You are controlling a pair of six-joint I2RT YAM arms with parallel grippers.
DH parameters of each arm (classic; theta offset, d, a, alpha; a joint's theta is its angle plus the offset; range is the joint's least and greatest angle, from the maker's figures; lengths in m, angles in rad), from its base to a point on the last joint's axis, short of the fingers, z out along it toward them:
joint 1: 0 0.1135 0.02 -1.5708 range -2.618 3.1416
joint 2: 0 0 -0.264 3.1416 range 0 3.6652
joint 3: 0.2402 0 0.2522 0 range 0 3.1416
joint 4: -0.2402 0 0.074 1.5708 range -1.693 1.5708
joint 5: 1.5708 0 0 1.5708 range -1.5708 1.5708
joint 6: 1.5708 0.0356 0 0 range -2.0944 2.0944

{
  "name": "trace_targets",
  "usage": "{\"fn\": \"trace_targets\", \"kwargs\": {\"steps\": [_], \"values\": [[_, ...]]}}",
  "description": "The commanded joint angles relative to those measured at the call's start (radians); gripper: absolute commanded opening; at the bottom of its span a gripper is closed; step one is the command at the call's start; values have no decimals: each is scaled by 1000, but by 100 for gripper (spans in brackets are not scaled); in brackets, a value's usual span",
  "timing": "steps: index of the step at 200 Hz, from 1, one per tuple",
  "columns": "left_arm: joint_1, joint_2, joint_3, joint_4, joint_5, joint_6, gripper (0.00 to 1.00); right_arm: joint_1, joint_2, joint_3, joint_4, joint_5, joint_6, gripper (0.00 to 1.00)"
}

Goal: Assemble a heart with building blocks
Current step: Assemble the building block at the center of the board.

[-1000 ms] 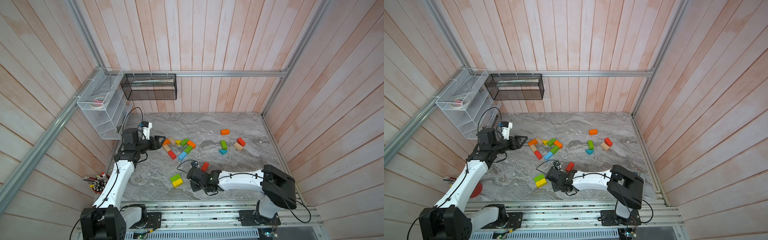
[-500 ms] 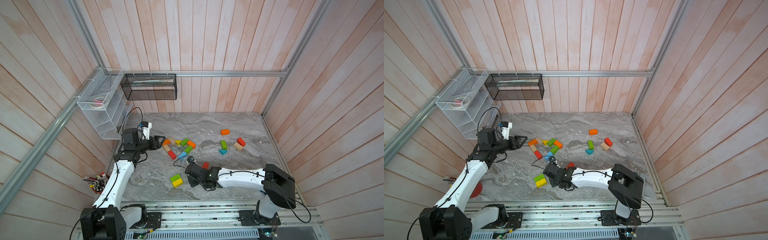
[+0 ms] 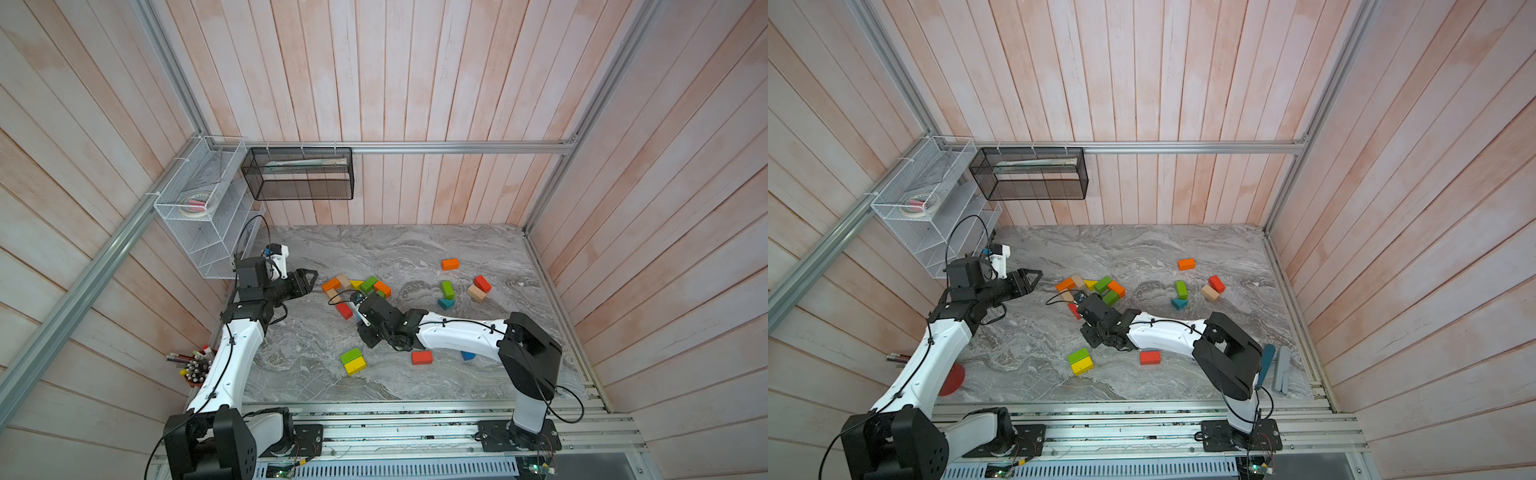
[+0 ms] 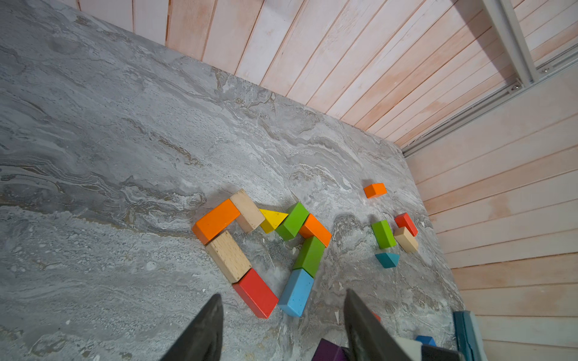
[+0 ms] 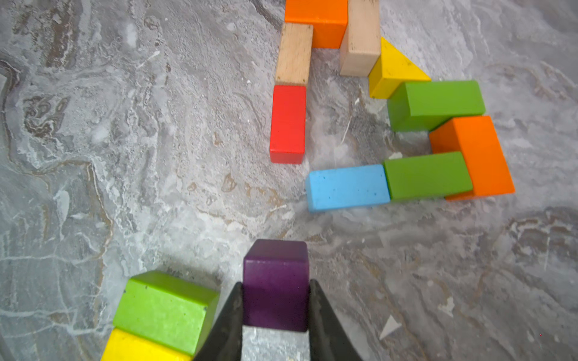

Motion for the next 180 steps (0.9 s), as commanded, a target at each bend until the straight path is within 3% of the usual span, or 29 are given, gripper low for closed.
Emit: {"fn": "trace_targets", "kwargs": {"steps": [1,91,180], "values": [[9,7,-21,16,32,-8,62,-12,45,66,-14,-24,-86,22],[22,18,-23,22,48,-8,62,-26,217,256,-97,-1,-163,22],[26,22,-25,28,63,-13,62,-36,274,281,-106,20,-185,23]]}}
